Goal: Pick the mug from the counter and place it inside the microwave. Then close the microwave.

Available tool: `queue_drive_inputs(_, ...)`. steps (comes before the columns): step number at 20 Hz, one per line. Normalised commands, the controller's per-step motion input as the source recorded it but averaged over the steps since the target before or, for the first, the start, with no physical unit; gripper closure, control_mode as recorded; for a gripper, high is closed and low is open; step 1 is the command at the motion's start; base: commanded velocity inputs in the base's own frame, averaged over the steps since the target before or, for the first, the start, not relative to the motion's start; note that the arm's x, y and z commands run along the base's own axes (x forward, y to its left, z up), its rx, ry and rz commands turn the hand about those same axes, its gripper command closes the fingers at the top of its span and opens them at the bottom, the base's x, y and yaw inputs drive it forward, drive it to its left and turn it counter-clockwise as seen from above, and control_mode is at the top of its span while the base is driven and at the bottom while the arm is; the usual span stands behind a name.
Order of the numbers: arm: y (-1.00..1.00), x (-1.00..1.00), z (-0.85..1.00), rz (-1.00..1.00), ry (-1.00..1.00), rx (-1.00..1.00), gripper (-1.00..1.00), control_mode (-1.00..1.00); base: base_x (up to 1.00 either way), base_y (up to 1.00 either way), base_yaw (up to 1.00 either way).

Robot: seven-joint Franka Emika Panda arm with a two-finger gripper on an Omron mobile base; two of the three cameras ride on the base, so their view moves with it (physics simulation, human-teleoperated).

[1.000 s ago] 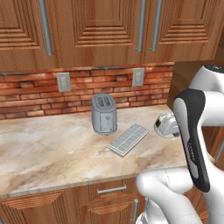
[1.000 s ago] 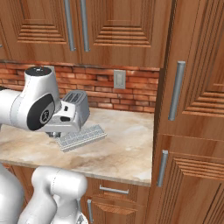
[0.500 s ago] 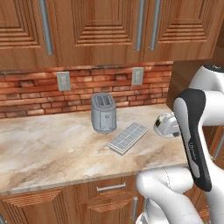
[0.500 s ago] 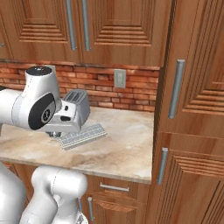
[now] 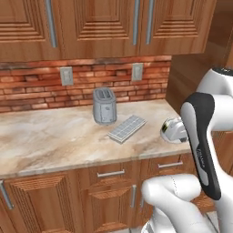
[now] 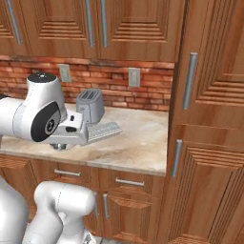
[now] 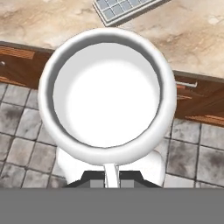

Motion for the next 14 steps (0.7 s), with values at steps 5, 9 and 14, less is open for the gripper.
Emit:
queue_drive_inputs(5, 0.00, 0.00, 0.00, 0.00, 0.00, 0.00, 1.00, 1.00, -0.73, 0.09, 0.00)
queue_drive_inputs(9, 0.00, 0.00, 0.00, 0.00, 0.00, 0.00, 1.00, 1.00, -0.75, 0.11, 0.00)
queue_drive_inputs(14, 0.00, 0.00, 0.00, 0.00, 0.00, 0.00, 1.00, 1.00, -0.71, 0.20, 0.01)
